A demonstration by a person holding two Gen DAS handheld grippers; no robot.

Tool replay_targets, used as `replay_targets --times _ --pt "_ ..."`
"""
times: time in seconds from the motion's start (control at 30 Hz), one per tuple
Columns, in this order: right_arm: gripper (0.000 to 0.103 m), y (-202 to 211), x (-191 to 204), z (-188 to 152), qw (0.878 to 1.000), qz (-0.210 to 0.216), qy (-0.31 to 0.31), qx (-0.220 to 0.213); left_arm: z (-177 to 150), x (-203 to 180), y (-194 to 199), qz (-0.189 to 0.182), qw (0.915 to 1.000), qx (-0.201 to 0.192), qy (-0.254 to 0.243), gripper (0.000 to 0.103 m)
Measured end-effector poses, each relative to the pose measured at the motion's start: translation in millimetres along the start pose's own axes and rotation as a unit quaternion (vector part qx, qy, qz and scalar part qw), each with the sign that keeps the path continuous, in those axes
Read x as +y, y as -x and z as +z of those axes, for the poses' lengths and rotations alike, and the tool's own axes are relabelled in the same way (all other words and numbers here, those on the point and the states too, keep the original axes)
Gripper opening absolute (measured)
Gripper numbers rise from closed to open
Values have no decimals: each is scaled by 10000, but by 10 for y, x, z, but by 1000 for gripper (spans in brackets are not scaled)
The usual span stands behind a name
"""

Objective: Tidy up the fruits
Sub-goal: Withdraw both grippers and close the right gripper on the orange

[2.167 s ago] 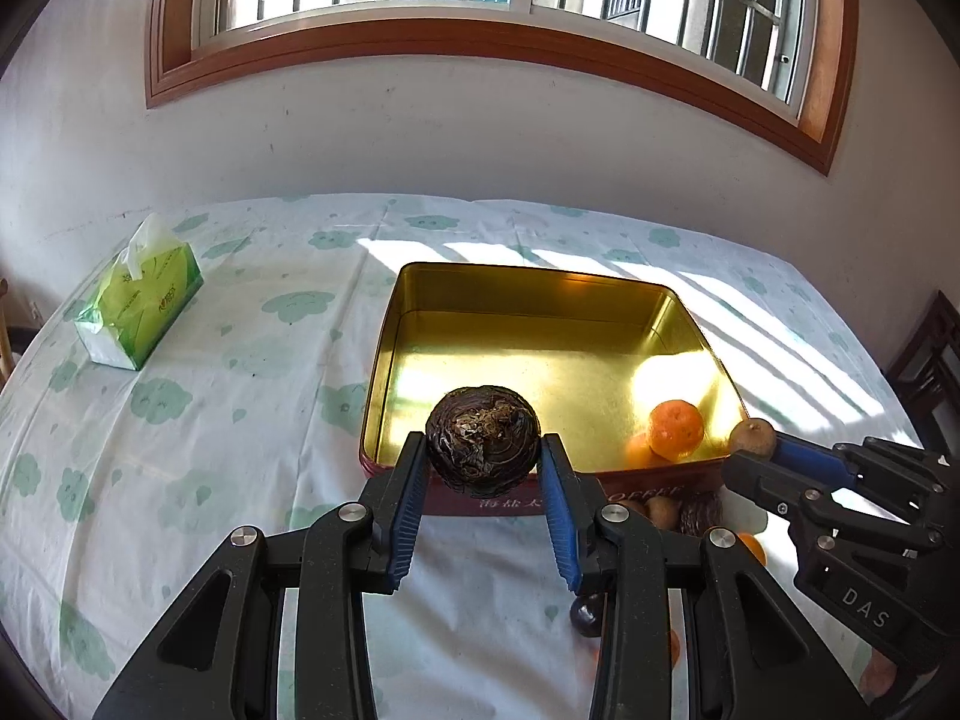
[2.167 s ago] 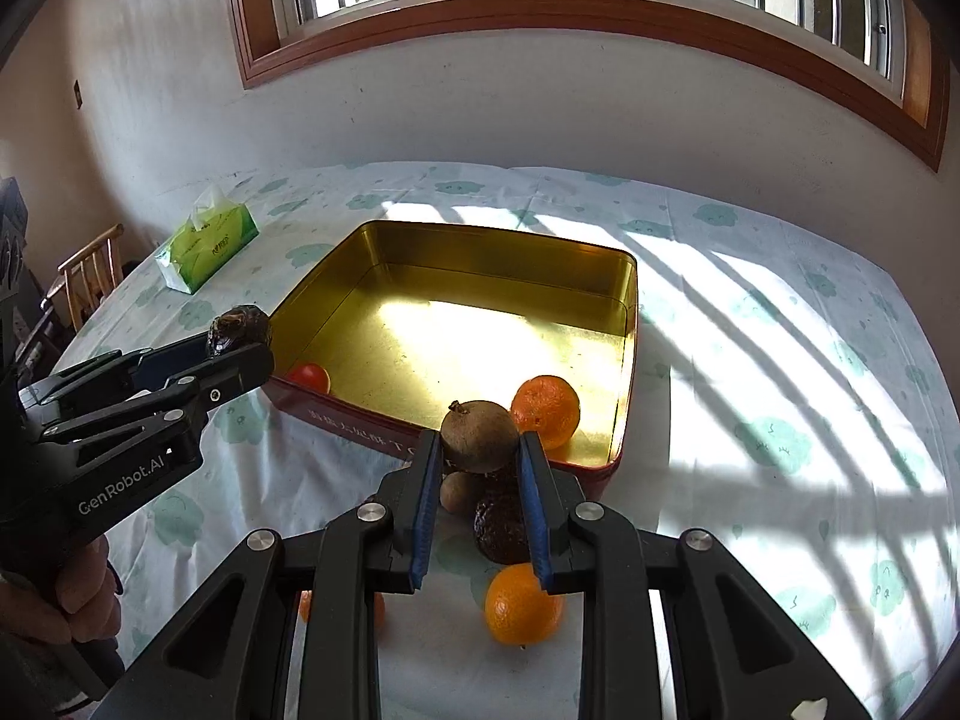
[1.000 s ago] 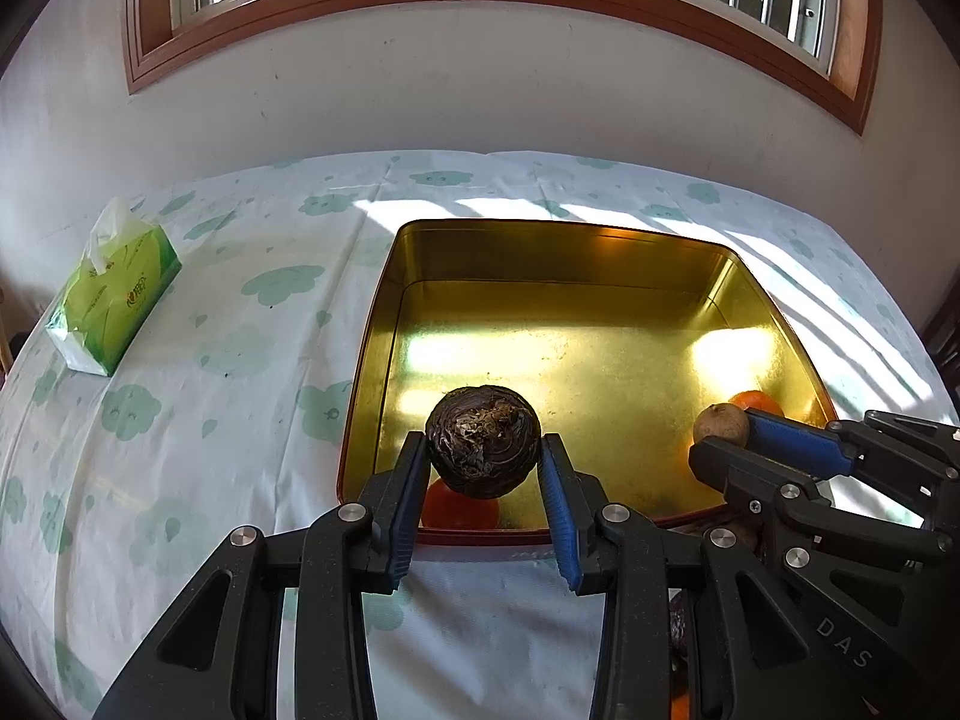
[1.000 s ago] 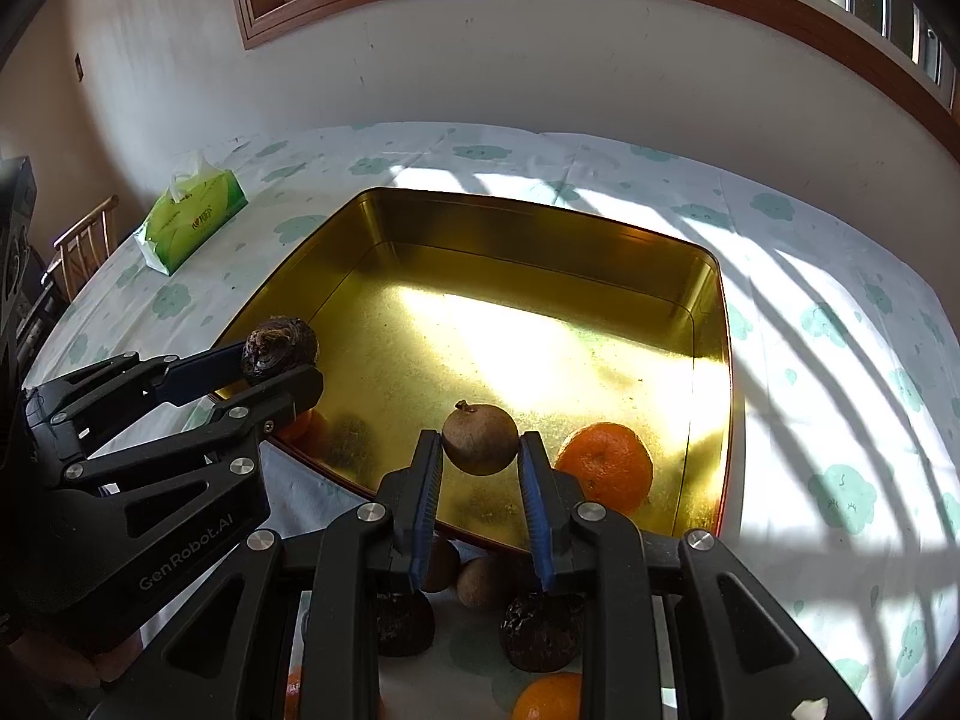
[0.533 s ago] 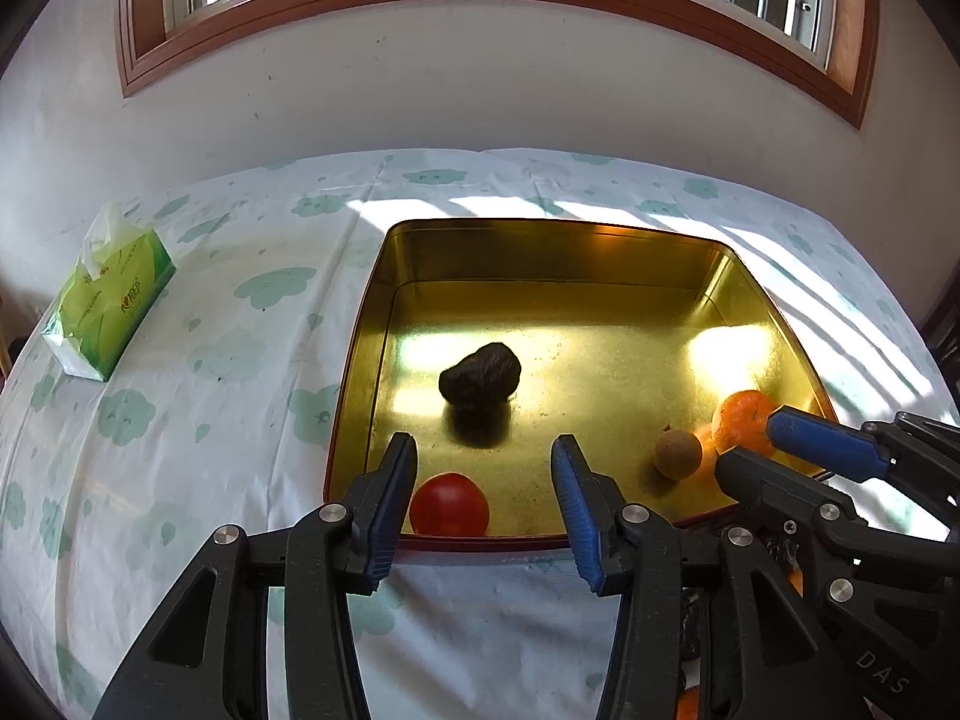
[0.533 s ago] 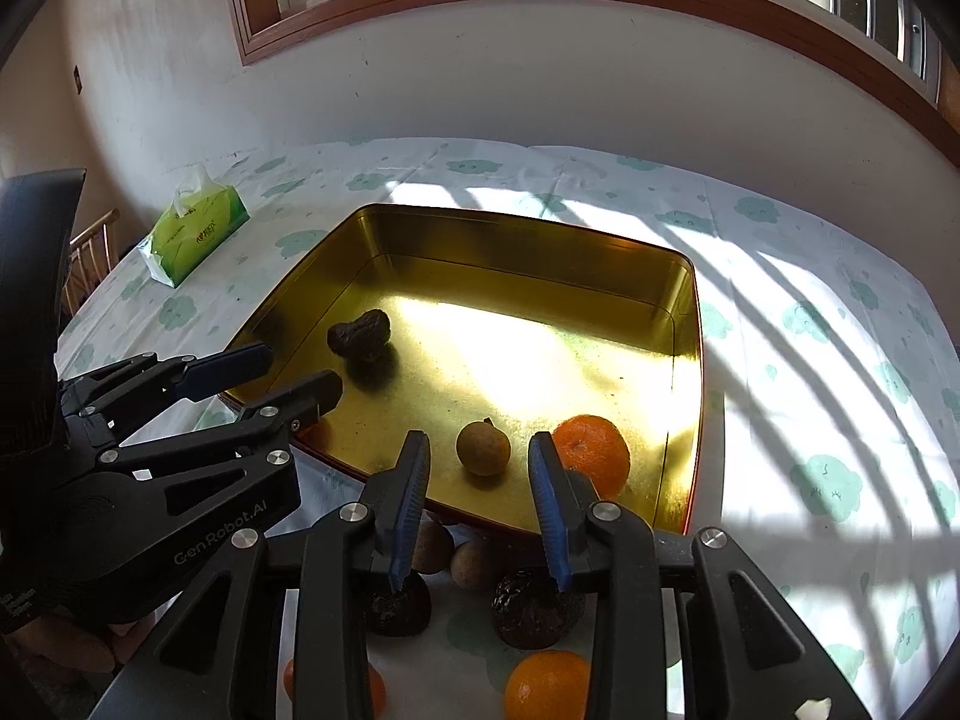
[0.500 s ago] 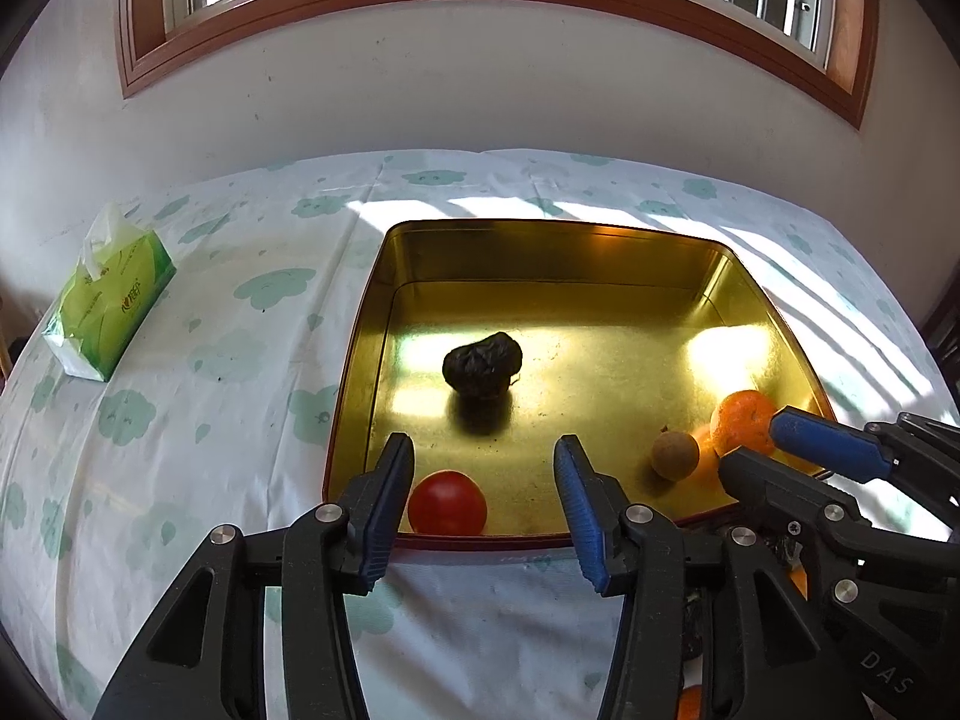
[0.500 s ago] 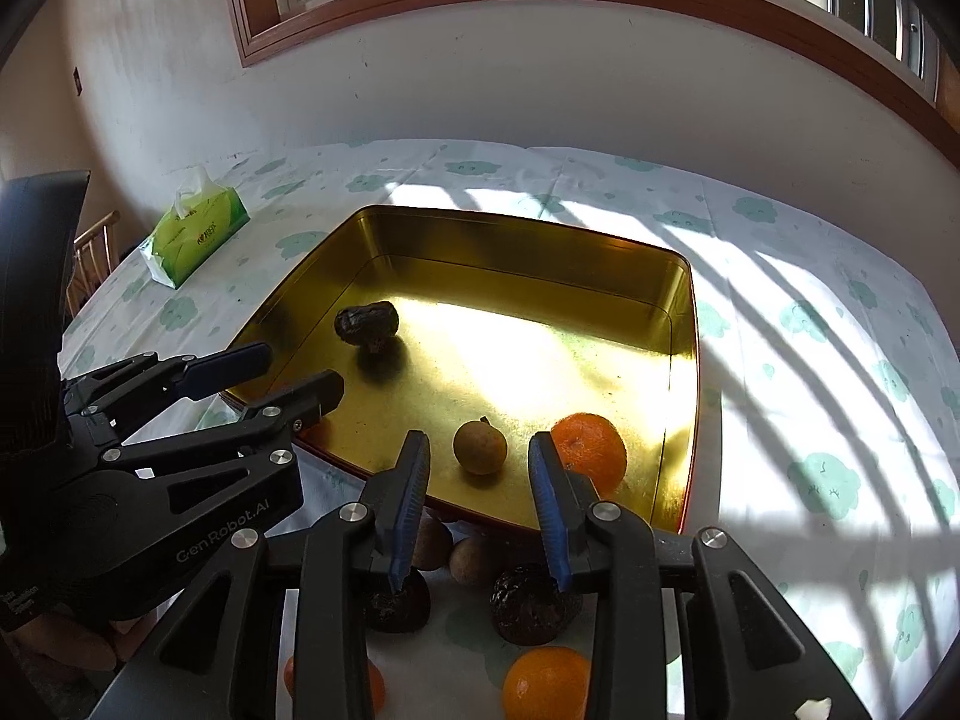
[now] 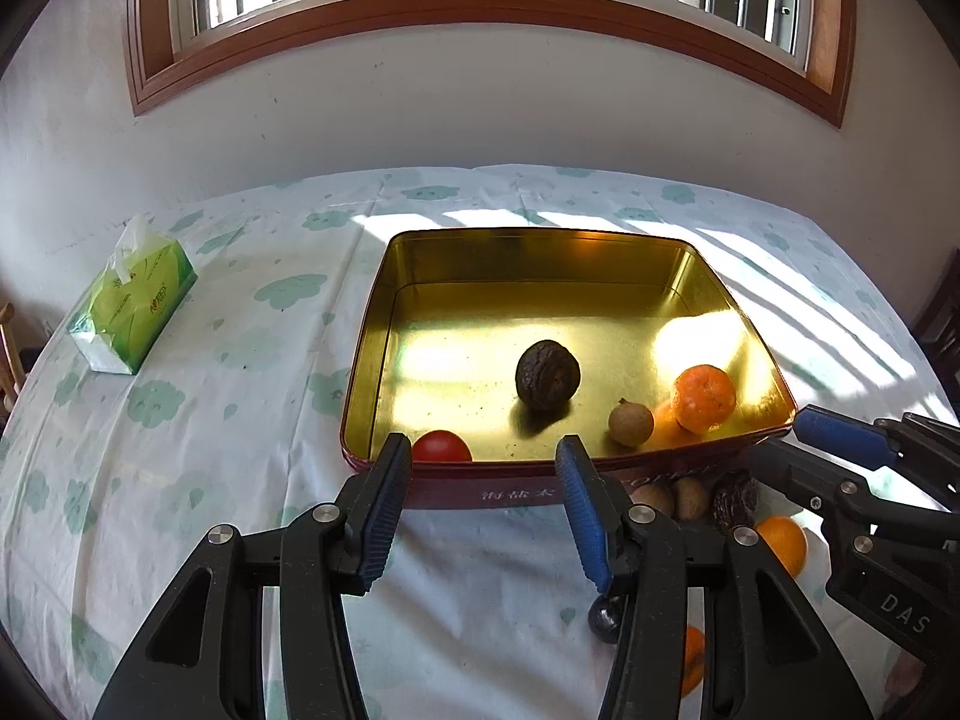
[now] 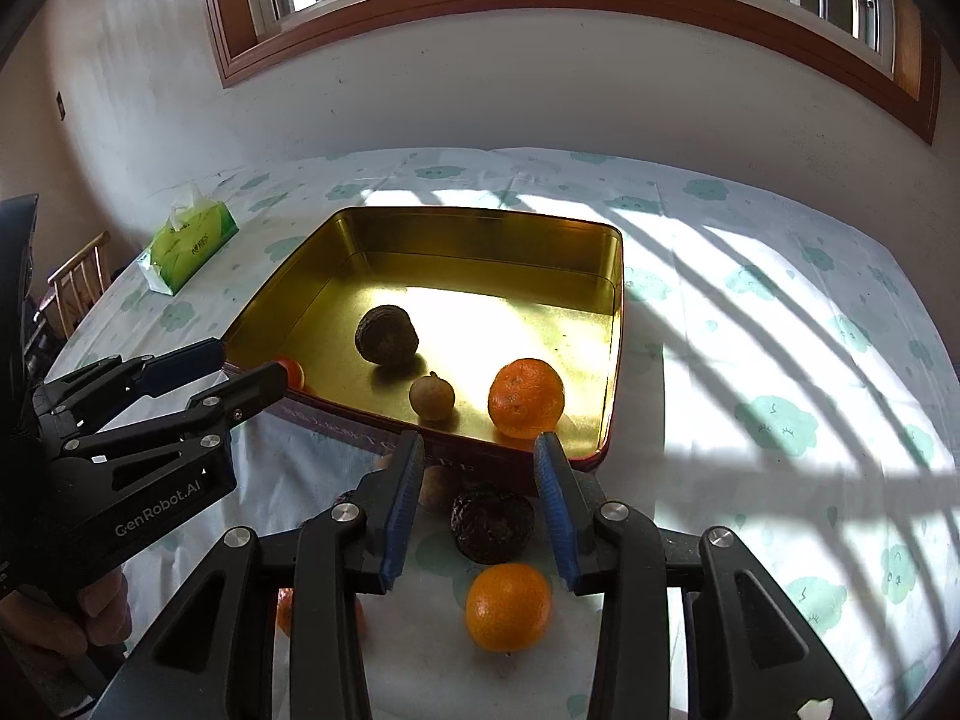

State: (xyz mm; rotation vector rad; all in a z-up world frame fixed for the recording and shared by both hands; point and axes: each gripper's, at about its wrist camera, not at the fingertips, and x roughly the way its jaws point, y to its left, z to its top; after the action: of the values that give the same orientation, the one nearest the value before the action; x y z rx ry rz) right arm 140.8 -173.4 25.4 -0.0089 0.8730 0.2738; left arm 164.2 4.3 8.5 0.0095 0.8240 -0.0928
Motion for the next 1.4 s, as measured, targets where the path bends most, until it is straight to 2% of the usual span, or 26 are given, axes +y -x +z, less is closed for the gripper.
replay_targets --times 0.2,0.27,0.47,0.67,0.97,1.2,1.3,1.4 --pt "37 157 -83 -195 9999 -84 -74 -12 -177 -17 204 10 10000 -28 7 51" --pt "40 199 -123 -291 9999 -118 -104 15 -262 -7 258 38 10000 -4 -2 52" --pt "40 255 -210 -608 9995 -206 -151 197 -590 45 363 83 9998 183 64 52" --pt "40 228 -257 -830 9988 -104 -252 400 -938 25 365 40 9987 487 129 52" --pt "41 30 -156 -813 9981 6 -139 598 -1121 -100 320 -89 9976 677 61 52" --pt "40 -143 -65 -687 9979 -98 34 635 -1134 -182 298 -107 9977 665 -78 56" --pt "33 -186 -50 -639 9980 -168 54 610 -1132 -230 291 -110 9976 663 -137 56" --pt "32 -185 -42 -640 9981 -183 69 592 -1127 -272 286 -144 9975 676 -168 56"
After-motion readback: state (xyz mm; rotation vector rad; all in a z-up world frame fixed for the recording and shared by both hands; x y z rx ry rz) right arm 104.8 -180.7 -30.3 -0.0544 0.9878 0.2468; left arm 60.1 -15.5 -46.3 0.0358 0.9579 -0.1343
